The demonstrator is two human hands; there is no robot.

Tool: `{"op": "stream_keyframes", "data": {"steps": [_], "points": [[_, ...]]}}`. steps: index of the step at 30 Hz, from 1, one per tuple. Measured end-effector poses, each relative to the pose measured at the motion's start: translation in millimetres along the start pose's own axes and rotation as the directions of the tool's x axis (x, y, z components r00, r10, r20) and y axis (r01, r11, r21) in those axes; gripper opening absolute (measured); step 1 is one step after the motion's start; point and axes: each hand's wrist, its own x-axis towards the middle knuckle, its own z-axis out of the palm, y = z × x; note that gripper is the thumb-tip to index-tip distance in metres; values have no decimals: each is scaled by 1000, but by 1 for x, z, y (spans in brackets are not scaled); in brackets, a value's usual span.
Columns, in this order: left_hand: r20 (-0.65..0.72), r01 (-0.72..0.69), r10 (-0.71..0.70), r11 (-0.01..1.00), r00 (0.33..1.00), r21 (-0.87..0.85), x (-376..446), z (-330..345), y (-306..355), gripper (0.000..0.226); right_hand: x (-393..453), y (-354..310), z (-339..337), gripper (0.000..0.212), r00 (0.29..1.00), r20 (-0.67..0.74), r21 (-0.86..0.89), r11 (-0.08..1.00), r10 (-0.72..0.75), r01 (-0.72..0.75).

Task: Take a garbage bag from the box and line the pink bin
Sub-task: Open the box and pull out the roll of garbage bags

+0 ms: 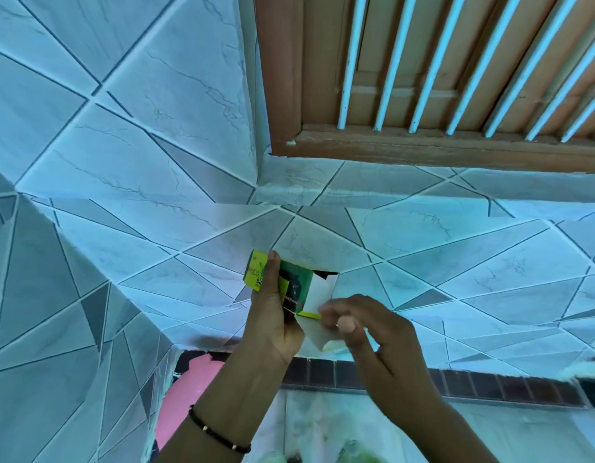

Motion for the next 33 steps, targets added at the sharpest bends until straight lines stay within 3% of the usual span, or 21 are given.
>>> {"op": "stream_keyframes", "data": {"steps": [3,7,11,15,18,23,25,28,33], "points": [[68,5,-6,1000,998,13,0,0,1,89,13,-2,-1,30,995,-65,-5,997,76,-77],[86,25,-29,998,996,51,4,-5,11,98,26,-6,-9,30,997,45,-255,966,61,-48],[33,10,-12,998,999,55,9,-12,16,107,29,-9,-12,36,987,145,-349,937,64,-10],[21,-43,42,996,999,72,8,1,10,105,26,-6,-18,20,984,102,-166,978,145,-127],[-76,-108,112,992,991,66,7,12,2,104,28,0,-27,26,982,83,49,984,168,-172],[-128,-128,128,992,983,11,3,28,-11,118,25,7,-26,35,981,183,-48,997,72,-64],[-170,-191,188,982,967,0,-2,37,-16,105,21,8,-26,25,989,147,-174,985,8,18],[-252,-355,349,935,903,20,-7,46,-26,60,15,12,-29,18,999,9,-218,975,-32,34],[-202,-490,494,869,846,75,-18,64,-33,61,14,25,-41,45,996,-14,-329,941,83,-83]]}}
